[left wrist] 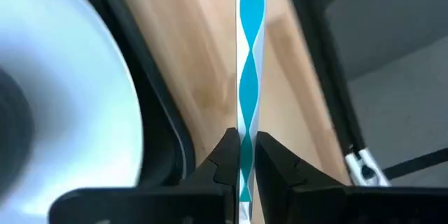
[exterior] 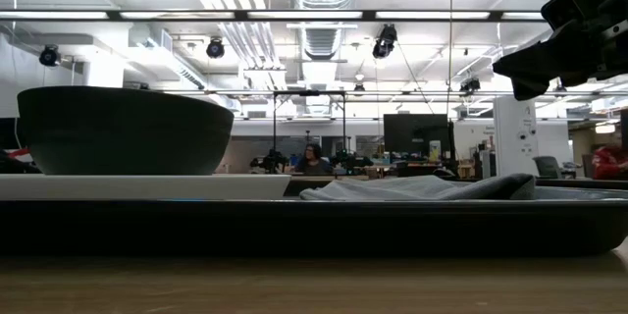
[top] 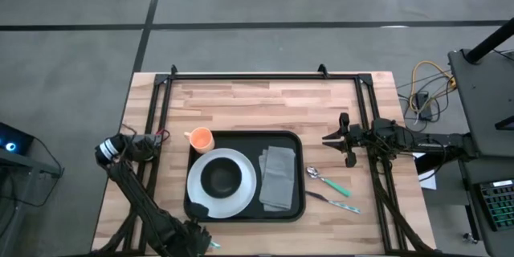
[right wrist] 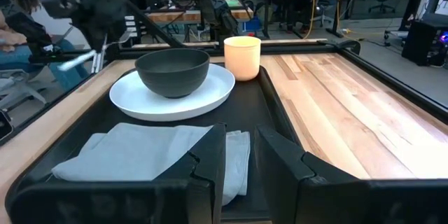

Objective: Set up tray
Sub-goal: Put the fork on the table napkin

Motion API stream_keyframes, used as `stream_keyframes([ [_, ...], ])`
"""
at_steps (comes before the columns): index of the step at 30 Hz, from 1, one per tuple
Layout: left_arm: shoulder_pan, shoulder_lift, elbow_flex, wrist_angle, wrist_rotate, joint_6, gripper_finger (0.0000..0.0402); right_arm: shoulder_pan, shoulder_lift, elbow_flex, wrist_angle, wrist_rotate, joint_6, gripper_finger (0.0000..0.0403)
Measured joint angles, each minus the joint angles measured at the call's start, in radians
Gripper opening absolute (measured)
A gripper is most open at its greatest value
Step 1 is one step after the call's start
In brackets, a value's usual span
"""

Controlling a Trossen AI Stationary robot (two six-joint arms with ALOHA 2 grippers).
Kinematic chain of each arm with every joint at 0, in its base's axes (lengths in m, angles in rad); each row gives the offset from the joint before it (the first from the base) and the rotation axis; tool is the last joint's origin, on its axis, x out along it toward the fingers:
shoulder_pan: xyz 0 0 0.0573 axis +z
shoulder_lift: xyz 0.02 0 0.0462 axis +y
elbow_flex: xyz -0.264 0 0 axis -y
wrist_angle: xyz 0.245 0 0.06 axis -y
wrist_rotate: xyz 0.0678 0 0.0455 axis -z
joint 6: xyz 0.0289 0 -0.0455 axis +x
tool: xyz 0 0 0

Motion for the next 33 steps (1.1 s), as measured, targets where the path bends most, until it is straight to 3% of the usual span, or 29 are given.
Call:
stream_keyframes([
  [10, 0.094, -0.001, 0.053, -0.014, -0.013, 0.466, 0.0007, 0.000, 0.000, 0.000, 0.000, 0.000, 0.000, 0.0068],
  [22, 0.261, -0.002, 0.089, -0.043, -0.007, 0.811, 0.0009, 0.000, 0.000, 0.000, 0.000, 0.000, 0.000, 0.0068],
  [29, 0.325, 0.000, 0.143, -0.040, 0.072, 1.073, 0.0006, 0.000, 0.000, 0.000, 0.000, 0.000, 0.000, 0.0068],
  [33, 0.415, 0.000, 0.160, -0.014, 0.111, 1.187, 0.0006, 0.000, 0.000, 0.000, 0.000, 0.000, 0.000, 0.0068],
])
